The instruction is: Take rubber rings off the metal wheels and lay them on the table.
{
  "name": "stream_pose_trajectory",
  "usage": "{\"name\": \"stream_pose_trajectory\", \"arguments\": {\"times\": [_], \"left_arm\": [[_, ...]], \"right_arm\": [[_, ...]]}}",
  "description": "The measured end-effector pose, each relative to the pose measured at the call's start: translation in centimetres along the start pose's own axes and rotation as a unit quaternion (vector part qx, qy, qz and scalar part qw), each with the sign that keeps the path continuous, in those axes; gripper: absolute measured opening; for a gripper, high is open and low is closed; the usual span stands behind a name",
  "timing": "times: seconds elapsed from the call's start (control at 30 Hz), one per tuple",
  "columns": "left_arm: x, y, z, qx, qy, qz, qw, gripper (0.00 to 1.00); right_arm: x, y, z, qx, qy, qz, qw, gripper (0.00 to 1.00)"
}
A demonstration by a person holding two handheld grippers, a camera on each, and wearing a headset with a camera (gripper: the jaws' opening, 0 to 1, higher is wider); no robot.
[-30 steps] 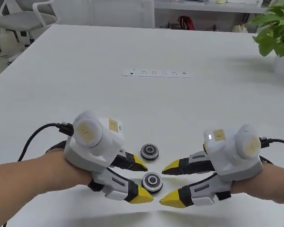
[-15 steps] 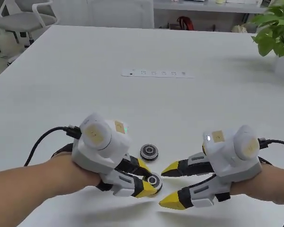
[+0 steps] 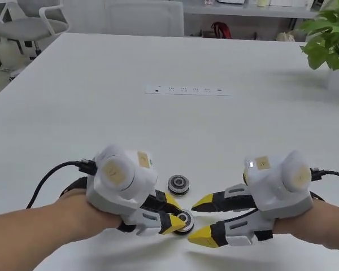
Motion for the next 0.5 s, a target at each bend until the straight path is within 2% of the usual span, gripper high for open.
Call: {"name": "stream_pose_trajectory", "arguments": {"times": [0.13, 0.2, 0.43, 0.5], "left_arm": [[0.0, 0.0, 0.0, 0.002, -0.003, -0.003, 1.0, 0.14], [0.0, 0.0, 0.0, 0.002, -0.003, -0.005, 1.0, 0.14], [0.0, 0.0, 0.0, 0.003, -0.003, -0.009, 1.0, 0.14], [0.0, 0.0, 0.0, 0.004, -0.002, -0.009, 0.9999, 0.14]], "right_arm": [[0.2, -0.2, -0.1, 0.009, -0.018, 0.006, 0.9998, 0.26], [0.4, -0.4, -0.2, 0.008, -0.024, 0.008, 0.9997, 0.27], [0.4, -1.1, 0.1, -0.01, -0.008, 0.022, 0.9997, 0.25], [0.5, -1.0, 0.1, -0.01, -0.012, 0.02, 0.9997, 0.24]]}}
Point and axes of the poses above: the centre of the closed fingertips' face, and the gripper's own axes: y roughly backward along the fingers, x roughly to its right, z roughly out of its underside, the point moved 5 cm from there along y, roughly backward along the fingers, and after that the axes turned 15 degrees about -x, right-handed, at the moved point
